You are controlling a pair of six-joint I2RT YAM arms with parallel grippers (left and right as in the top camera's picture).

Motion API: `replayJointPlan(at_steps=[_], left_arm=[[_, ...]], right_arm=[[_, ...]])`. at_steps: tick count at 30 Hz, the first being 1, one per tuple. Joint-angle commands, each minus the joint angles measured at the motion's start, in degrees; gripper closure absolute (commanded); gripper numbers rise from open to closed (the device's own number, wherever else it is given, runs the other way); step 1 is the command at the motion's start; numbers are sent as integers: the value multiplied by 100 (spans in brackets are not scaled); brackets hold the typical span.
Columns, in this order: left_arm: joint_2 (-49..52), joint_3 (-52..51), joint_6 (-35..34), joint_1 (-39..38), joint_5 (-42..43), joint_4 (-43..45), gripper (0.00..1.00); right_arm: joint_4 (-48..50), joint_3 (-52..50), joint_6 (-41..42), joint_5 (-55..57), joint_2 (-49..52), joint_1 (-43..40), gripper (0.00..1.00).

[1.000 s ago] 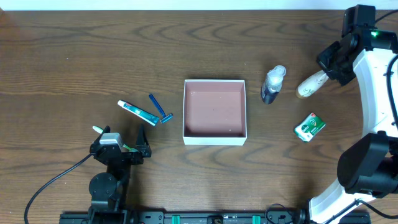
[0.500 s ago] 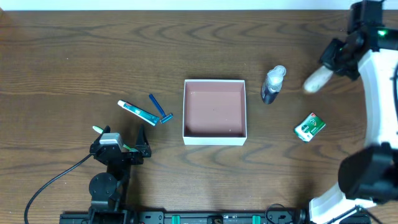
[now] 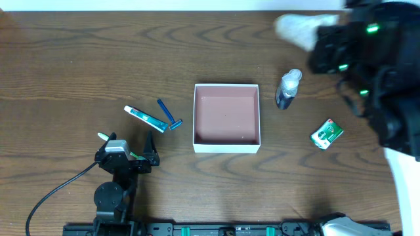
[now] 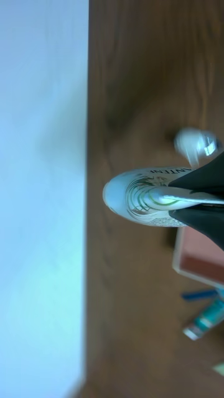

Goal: Pack container
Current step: 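Carry the tube over the box and stand it in the back-left corner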

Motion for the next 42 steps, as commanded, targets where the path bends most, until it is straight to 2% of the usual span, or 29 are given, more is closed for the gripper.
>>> replayJointPlan(at_steps=[1, 6, 12, 30, 42], left_arm=[[-35, -120, 76, 28, -155, -205, 2], [-35, -120, 76, 28, -155, -205, 2], [-35, -120, 76, 28, -155, -205, 2], [-35, -120, 76, 28, -155, -205, 2], [-35, -120, 76, 28, -155, -205, 2]], right_arm=[[-44, -11, 127, 24, 293, 651, 99], [-297, -11, 433, 26, 914, 1456, 99], [-363, -11, 769, 136, 1714, 1906, 99], [-245, -13, 1290, 142, 2894, 2046, 99], [74, -13, 1971, 439, 3357, 2046, 99]])
